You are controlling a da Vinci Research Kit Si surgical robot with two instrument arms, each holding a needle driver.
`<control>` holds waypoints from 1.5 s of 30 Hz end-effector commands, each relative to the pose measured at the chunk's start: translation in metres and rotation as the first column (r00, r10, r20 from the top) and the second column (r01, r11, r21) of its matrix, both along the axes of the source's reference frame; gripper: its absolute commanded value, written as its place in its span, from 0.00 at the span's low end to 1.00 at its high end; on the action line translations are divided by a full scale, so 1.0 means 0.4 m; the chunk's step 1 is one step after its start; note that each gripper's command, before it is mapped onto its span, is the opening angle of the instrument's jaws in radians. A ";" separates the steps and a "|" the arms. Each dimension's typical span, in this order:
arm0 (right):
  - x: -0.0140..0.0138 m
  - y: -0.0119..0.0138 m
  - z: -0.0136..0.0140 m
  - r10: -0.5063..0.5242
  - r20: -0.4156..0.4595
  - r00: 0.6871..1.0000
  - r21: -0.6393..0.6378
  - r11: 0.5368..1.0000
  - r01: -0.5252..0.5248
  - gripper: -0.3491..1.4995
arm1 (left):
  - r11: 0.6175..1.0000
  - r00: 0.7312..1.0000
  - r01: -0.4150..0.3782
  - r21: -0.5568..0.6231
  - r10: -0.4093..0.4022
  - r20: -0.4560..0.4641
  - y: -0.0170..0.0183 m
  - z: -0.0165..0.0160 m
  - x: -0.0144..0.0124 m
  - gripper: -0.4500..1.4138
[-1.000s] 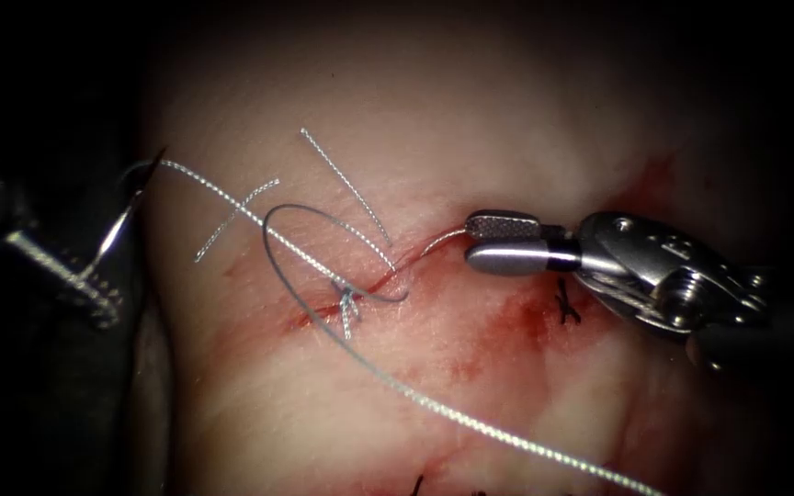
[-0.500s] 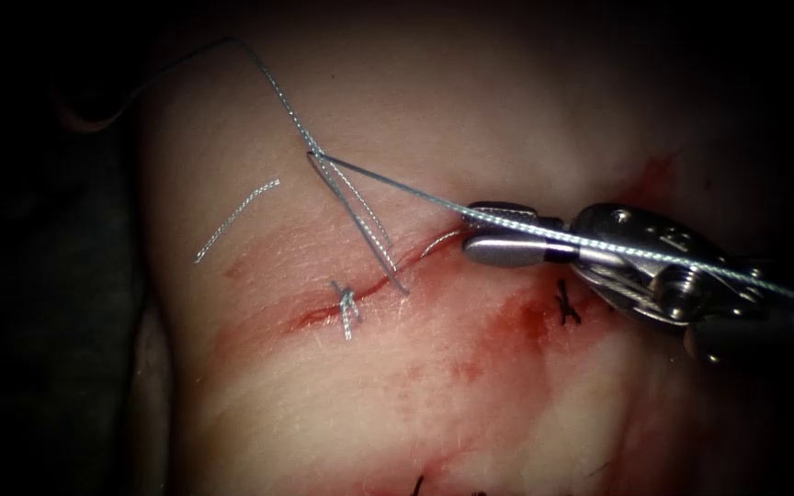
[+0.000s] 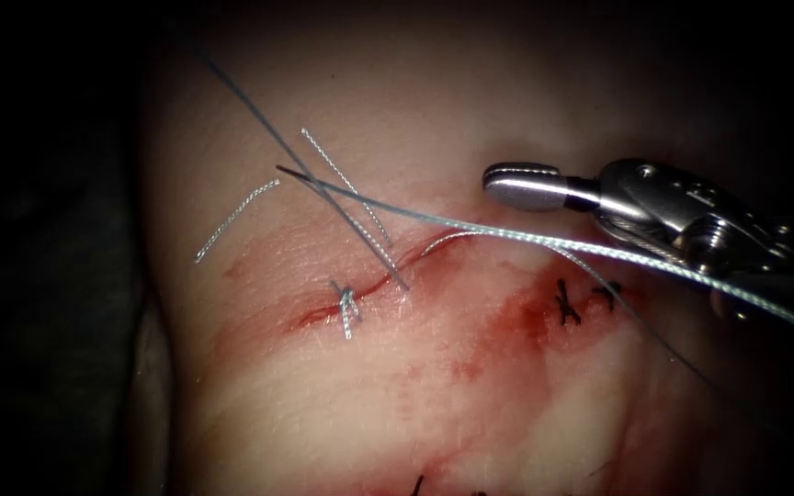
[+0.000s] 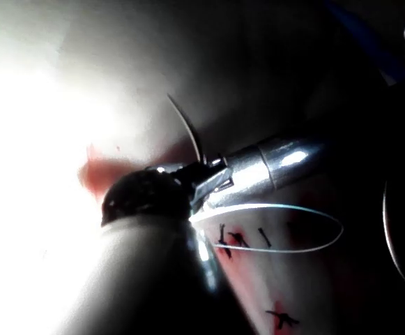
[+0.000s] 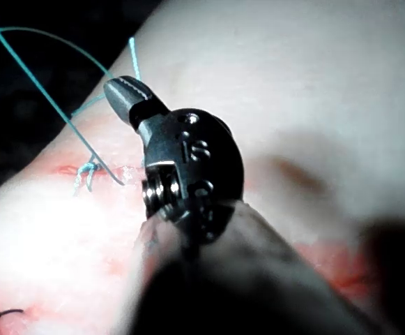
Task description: Wound Closure
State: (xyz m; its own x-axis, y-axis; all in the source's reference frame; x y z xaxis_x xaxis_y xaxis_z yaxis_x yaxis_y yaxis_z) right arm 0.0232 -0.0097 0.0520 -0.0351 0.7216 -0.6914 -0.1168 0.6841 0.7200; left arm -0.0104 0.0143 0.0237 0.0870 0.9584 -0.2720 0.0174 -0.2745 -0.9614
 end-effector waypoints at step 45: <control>0.0245 -0.0342 0.0078 -0.497 -0.026 0.868 -0.004 0.868 0.497 0.00 | 0.999 0.997 0.046 -0.008 -0.046 0.056 0.0029 -0.0011 0.0053 0.00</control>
